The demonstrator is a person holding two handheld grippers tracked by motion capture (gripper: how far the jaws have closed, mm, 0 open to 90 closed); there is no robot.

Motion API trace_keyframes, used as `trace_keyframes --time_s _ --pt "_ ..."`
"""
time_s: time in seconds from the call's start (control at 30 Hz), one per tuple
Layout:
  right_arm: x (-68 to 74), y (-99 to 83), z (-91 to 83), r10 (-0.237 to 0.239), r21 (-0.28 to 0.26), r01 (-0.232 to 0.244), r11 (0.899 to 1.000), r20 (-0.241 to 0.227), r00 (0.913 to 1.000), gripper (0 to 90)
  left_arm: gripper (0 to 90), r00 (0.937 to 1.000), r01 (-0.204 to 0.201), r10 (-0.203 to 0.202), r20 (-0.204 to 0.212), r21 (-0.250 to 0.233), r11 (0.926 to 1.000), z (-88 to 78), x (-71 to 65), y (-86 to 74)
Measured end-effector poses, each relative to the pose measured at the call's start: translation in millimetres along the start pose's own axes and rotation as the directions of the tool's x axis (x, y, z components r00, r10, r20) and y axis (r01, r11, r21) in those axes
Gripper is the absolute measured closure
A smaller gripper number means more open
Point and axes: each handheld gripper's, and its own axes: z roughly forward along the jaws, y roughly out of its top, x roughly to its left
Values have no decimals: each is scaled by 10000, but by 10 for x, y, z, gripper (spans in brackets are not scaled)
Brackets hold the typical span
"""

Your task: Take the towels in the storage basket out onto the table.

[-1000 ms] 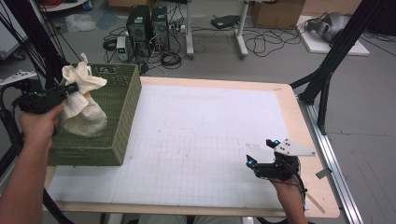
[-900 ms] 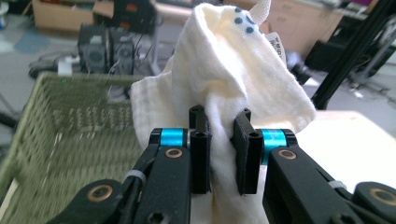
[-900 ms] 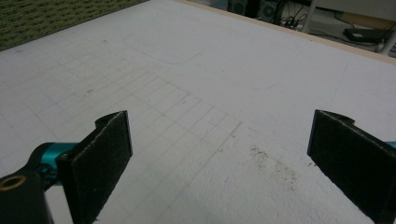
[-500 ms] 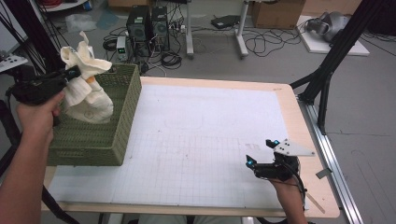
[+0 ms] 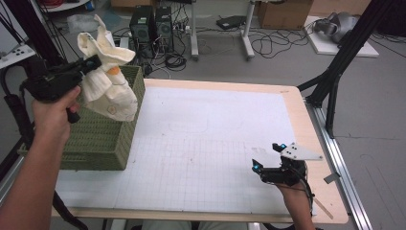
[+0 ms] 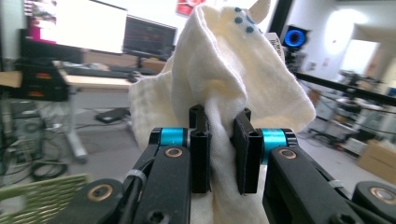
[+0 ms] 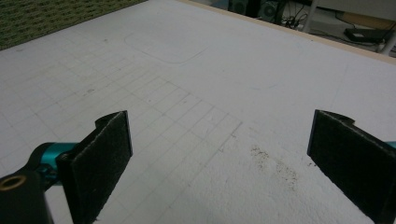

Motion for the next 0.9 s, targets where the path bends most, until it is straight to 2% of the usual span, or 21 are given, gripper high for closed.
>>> trace_keyframes --time_s 0.1,0.17,0.37,0.47,0.57,0.9 --pt "-1 -1 1 -7 4 7 10000 0 10000 57 790 9984 -86 75 560 202 9998 108 -131 -44" --pt "-4 -2 3 -29 1 29 10000 6 10000 57 790 9952 -136 96 976 401 9991 198 -236 -95" --pt "-9 -5 2 -91 22 91 10000 20 10000 57 788 9787 -315 125 2051 899 9955 469 -556 -333" --pt "-13 -5 -8 -22 5 22 10000 37 10000 57 787 9720 -456 153 2345 1243 9912 577 -657 -464" --pt "-21 -8 -15 13 -10 -13 10000 53 10000 57 787 9633 -432 -6 2683 1574 9866 701 -776 -622" --pt "-40 -15 -22 -8 -11 8 10000 82 10000 57 785 9357 -1087 196 3524 2349 9659 1018 -1107 -1110"
